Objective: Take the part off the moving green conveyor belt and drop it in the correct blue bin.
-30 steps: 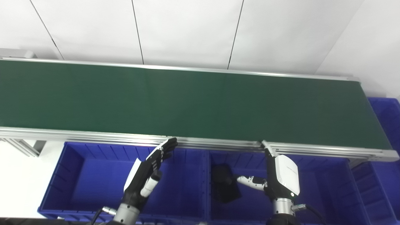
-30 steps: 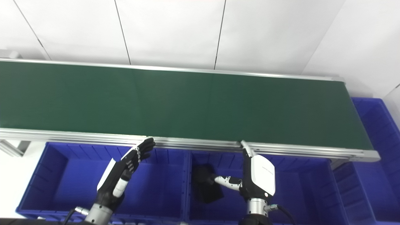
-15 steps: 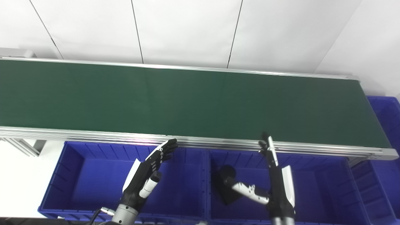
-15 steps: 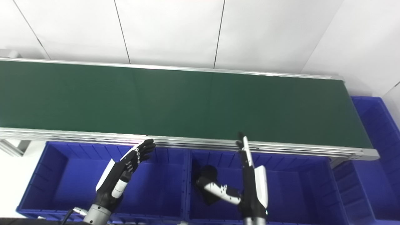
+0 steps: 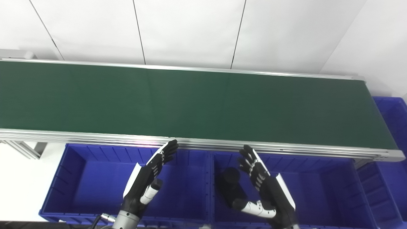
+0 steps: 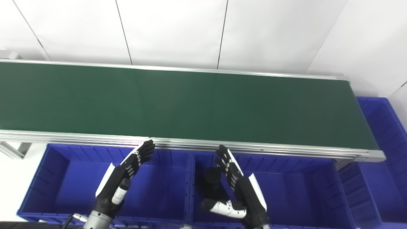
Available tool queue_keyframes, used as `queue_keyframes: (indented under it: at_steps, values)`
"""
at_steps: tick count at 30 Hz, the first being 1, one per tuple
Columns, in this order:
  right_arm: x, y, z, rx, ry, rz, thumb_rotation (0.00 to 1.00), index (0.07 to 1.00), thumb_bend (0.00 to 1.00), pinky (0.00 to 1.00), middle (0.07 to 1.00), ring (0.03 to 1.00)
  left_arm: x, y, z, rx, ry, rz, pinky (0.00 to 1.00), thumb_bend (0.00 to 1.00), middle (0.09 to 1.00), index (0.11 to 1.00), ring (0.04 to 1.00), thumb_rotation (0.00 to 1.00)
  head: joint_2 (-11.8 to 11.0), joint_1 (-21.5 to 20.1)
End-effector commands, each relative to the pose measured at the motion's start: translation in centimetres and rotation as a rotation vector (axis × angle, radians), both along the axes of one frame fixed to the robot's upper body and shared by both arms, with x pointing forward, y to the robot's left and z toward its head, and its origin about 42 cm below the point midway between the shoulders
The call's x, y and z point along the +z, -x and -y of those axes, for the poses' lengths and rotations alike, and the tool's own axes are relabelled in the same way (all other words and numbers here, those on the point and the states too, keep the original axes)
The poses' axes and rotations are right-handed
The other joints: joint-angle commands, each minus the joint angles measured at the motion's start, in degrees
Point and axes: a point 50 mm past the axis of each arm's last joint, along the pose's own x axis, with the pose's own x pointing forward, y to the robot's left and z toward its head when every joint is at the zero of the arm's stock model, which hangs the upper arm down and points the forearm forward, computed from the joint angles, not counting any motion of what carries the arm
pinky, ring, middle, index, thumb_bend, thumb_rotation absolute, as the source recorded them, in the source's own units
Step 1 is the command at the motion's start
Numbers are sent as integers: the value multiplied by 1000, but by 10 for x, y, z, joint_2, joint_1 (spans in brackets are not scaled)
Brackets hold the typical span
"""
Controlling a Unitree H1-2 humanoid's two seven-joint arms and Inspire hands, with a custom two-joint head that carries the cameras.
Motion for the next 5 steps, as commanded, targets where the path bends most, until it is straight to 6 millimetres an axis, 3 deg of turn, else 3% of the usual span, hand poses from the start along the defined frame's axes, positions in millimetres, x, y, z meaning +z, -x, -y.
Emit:
queue_keyframes:
  at_steps: [1, 5]
  values:
    - [8, -2, -3, 6, -20, 28, 407, 994, 1000, 969, 974, 950, 8, -3, 2, -1, 8, 75, 903, 922, 920, 918, 923, 1000, -4, -2]
    - [4, -3, -5, -30, 12, 53, 415, 992, 1000, 958, 966, 944, 6, -3, 4, -4, 21, 78, 909, 907, 930, 928, 932, 998, -12, -2]
